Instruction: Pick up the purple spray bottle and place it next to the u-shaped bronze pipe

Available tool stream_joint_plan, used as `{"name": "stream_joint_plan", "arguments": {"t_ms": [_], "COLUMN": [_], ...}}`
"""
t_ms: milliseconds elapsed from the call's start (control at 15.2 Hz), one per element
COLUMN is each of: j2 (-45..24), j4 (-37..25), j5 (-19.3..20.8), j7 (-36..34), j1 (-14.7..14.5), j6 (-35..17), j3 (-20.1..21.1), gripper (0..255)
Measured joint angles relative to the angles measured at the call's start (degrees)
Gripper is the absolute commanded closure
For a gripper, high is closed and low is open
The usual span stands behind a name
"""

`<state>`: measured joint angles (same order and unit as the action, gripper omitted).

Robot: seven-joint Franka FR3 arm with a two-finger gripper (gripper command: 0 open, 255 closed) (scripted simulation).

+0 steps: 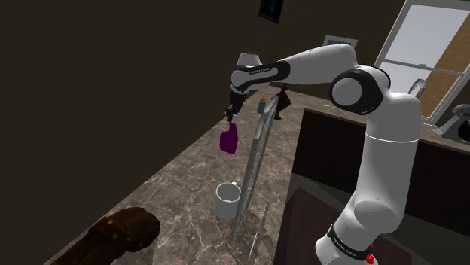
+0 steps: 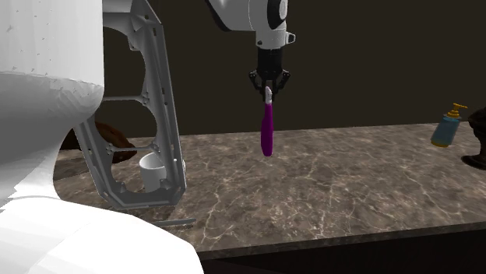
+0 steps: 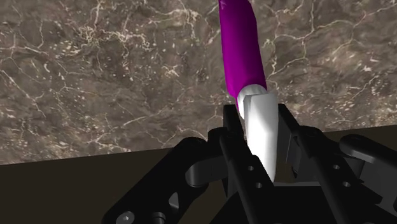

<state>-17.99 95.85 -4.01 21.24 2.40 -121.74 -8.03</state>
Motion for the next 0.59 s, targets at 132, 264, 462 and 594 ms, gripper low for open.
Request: {"name": "stream_joint_plan", "arguments": {"t_ms": [132, 264, 462, 594], "j2": [0.29, 0.53, 0.97, 1.19], "j4": [-1.04, -2.29, -3.80, -5.02], "j5": [0.06, 0.12, 0.24, 0.30], "j7": [0.00, -0.04, -0.12, -0.19], "j1": [0.05, 0.08, 0.10, 0.11], "j6": [1.33, 2.81, 4.76, 6.18], "j3": [-0.05, -0.09, -0.14, -0.17], "gripper": [255, 255, 255, 255]}}
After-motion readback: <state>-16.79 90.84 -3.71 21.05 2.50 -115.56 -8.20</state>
